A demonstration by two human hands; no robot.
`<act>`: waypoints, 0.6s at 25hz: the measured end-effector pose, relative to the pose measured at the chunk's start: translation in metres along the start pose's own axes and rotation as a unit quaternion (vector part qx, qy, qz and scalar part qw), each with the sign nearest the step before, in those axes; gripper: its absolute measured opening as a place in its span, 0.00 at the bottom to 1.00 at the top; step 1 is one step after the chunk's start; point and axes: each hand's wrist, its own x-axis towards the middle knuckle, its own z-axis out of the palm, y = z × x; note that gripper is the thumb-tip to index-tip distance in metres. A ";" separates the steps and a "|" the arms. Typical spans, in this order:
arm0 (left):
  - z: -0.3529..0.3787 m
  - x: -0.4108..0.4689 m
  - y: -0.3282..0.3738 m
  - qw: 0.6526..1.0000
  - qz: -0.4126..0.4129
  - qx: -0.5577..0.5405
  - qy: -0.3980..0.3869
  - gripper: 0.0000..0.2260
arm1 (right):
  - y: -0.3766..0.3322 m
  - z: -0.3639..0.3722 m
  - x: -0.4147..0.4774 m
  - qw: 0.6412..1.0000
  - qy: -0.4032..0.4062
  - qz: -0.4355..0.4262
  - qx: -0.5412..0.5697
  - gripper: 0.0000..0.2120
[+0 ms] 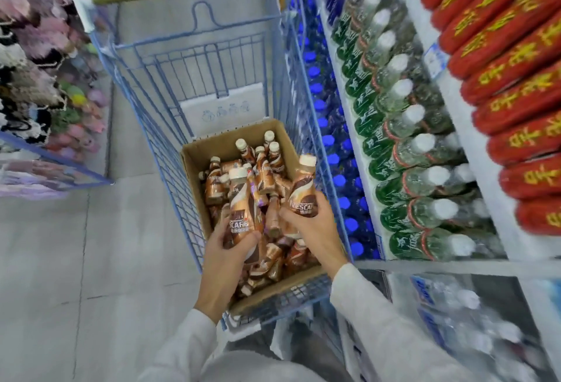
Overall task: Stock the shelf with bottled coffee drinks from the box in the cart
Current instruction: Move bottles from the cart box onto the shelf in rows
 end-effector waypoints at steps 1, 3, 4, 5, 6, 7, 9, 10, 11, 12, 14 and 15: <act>0.011 -0.002 0.010 1.000 0.014 0.009 -0.016 0.19 | -0.009 -0.016 -0.011 1.000 0.016 0.001 0.022 0.26; 0.036 -0.006 0.030 0.998 0.038 0.028 -0.039 0.18 | -0.023 -0.049 -0.033 0.997 0.059 -0.009 0.056 0.23; 0.049 -0.009 0.038 0.997 0.049 0.030 -0.054 0.18 | -0.028 -0.065 -0.045 0.994 0.081 -0.014 0.069 0.22; 0.065 -0.017 0.045 0.995 0.062 0.031 -0.073 0.16 | -0.031 -0.085 -0.060 0.991 0.104 -0.016 0.082 0.22; 0.080 -0.025 0.049 0.993 0.072 0.033 -0.090 0.15 | -0.033 -0.102 -0.075 0.987 0.123 -0.021 0.098 0.22; 0.096 -0.036 0.055 0.991 0.075 0.036 -0.102 0.15 | -0.035 -0.121 -0.092 0.982 0.145 -0.029 0.118 0.21; 0.127 -0.064 0.065 0.984 0.084 0.046 -0.148 0.16 | -0.034 -0.159 -0.127 0.967 0.199 -0.052 0.149 0.20; 0.146 -0.082 0.067 0.976 0.096 0.052 -0.190 0.15 | -0.031 -0.182 -0.150 0.958 0.227 -0.062 0.163 0.20; 0.164 -0.101 0.069 0.965 0.108 0.055 -0.232 0.14 | -0.029 -0.201 -0.173 0.950 0.249 -0.072 0.173 0.21; 0.181 -0.119 0.069 0.955 0.114 0.064 -0.266 0.14 | -0.027 -0.220 -0.195 0.942 0.270 -0.080 0.182 0.23; 0.215 -0.160 0.066 0.936 0.118 0.084 -0.320 0.14 | -0.019 -0.257 -0.241 0.925 0.317 -0.092 0.190 0.24; 0.233 -0.183 0.062 0.924 0.124 0.091 -0.349 0.13 | -0.012 -0.275 -0.267 0.914 0.343 -0.098 0.192 0.23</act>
